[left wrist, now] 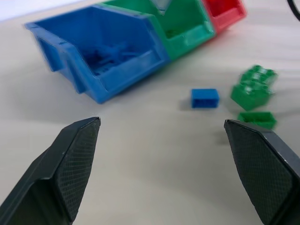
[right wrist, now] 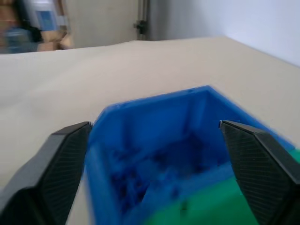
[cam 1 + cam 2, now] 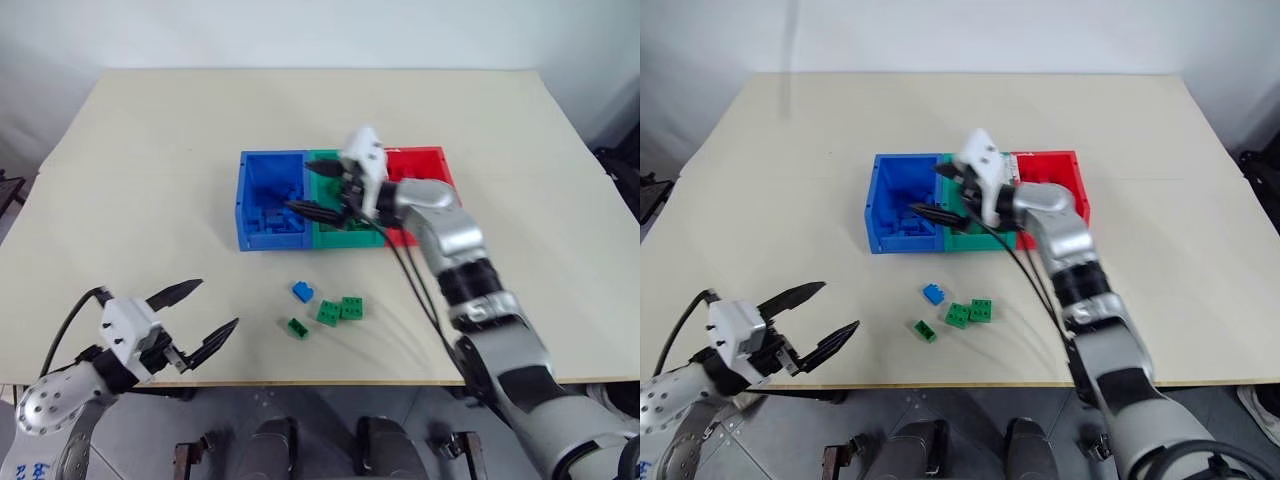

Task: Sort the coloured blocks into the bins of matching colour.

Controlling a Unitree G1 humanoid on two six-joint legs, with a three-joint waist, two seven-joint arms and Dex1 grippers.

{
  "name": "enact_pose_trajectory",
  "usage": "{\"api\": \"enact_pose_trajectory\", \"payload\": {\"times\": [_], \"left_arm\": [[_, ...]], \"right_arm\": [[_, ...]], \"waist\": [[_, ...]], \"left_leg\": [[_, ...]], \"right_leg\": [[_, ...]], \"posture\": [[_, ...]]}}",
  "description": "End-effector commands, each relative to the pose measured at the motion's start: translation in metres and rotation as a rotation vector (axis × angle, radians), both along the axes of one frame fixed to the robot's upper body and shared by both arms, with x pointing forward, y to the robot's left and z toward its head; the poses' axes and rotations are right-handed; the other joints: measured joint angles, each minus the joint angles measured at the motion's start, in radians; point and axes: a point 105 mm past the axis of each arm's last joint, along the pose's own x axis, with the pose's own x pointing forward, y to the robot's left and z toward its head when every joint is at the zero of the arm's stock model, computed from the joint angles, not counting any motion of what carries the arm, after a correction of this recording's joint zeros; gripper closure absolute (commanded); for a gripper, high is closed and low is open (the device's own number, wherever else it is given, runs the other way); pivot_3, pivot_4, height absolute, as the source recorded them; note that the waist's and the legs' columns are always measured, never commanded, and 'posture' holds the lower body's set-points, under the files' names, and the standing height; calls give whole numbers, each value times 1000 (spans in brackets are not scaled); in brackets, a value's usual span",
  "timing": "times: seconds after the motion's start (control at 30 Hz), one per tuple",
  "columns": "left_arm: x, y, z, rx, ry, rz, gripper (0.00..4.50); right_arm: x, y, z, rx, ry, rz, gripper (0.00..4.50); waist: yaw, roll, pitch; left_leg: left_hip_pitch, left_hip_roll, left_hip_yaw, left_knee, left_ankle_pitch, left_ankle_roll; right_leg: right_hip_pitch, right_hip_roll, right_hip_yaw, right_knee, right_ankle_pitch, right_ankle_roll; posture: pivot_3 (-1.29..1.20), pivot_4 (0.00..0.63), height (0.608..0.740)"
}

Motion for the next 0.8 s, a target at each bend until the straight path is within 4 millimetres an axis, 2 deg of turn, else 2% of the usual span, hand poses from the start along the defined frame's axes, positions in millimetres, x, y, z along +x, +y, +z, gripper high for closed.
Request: {"api": "enact_pose_trajectory", "payload": {"times": [0.03, 0.2, 0.4, 0.5, 0.63, 0.8], "left_arm": [[5, -19, -2, 36, 3, -116, 0], [21, -49, -7, 82, 14, -301, 0], [39, -77, -4, 130, -22, -462, 0], [48, -92, 0, 161, -54, -516, 0], [49, -86, 5, 157, -68, -514, 0], [40, -56, 1, 130, -26, -428, 0]], "right_arm": [[-21, -41, 6, 6, -49, 19, 8], [-60, -115, -22, -89, -66, 10, 8], [-84, -196, -78, -236, 57, -130, 8], [-89, -224, -97, -240, 122, -227, 8], [-88, -205, -102, -211, 121, -148, 8], [-79, -155, -101, -251, 148, 4, 8]], "waist": [[2, 0, 0], [15, 0, 0], [7, 0, 0], [7, 0, 0], [4, 0, 0], [-9, 0, 0]], "left_leg": [[0, 0, 1, 0, 0, 0], [-1, 0, 1, 1, 0, 0], [2, 1, 9, 2, 1, 0], [8, 3, 17, 0, 1, 0], [11, 7, 20, 3, 1, 0], [13, 11, 22, 2, 1, -1]], "right_leg": [[0, 0, 0, 0, 0, 0], [1, 0, -1, -1, 0, 1], [2, 2, -1, -1, 1, 2], [4, 1, -1, -1, 1, 2], [6, 0, 0, -2, 1, 2], [5, 1, 1, -1, 1, 2]], "posture": [[0, 150, 740], [0, 150, 740], [0, 150, 740], [0, 150, 740], [0, 150, 740], [0, 150, 740]]}}
